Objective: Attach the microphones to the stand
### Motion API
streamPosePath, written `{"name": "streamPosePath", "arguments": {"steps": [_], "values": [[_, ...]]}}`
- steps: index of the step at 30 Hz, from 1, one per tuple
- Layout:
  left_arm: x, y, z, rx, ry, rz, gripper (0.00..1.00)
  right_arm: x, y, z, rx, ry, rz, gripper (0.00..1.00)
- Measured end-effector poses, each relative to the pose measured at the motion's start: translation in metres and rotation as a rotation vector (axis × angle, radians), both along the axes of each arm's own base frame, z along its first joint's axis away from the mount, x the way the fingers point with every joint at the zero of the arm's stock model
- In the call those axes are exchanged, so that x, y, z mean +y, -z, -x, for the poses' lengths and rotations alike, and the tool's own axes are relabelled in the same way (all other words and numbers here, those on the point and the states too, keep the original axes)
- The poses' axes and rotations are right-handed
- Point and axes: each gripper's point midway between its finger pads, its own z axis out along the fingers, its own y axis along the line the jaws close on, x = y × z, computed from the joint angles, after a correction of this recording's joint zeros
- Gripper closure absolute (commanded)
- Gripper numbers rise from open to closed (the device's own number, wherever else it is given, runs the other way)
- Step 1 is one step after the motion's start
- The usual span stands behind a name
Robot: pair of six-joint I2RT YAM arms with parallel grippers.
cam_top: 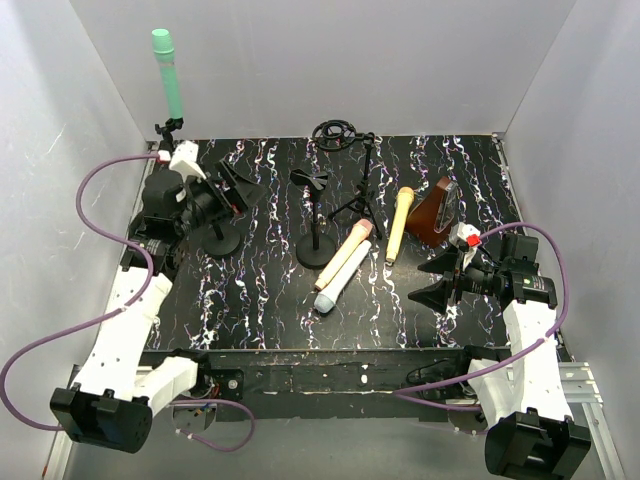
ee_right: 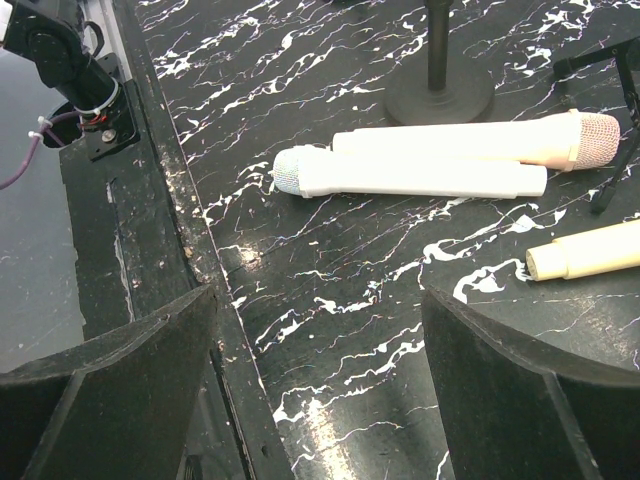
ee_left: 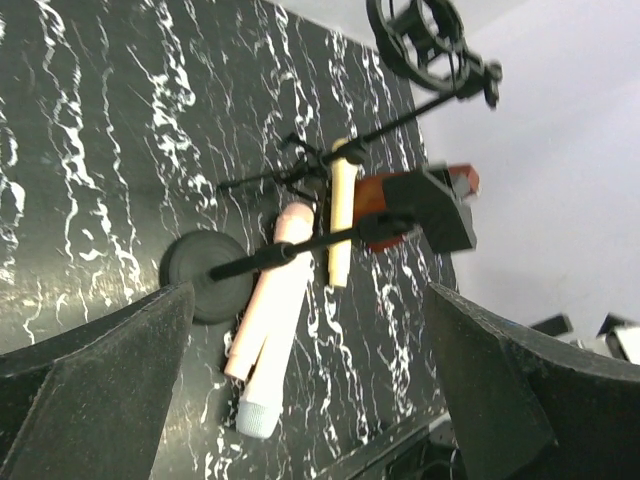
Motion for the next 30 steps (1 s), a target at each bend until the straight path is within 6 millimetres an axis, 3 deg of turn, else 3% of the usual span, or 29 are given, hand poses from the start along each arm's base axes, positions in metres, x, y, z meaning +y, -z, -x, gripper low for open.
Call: {"name": "streamPosePath", "arguments": {"steps": [6,15,24,30], "values": [[-0.031,0.019,0.028,-0.006,0.137,-0.049,0.02,0.0,0.0,0.0,0.002,0.0,0.0,0.1],[-0.07,0.089,0.056,-0.036,0.335,-0.174,0.06,0.0,0.001,-0.001,0.006,0.001,-0.001,0.1],[-0.113,0.137,0.05,-0.114,0.461,-0.299,0.08,-0.001,0.001,-0.001,0.01,0.005,-0.001,0.1],[-0.124,0.178,0.05,-0.141,0.47,-0.38,0.09,-0.001,0.001,-0.002,0.01,0.006,-0.001,0.1]]}}
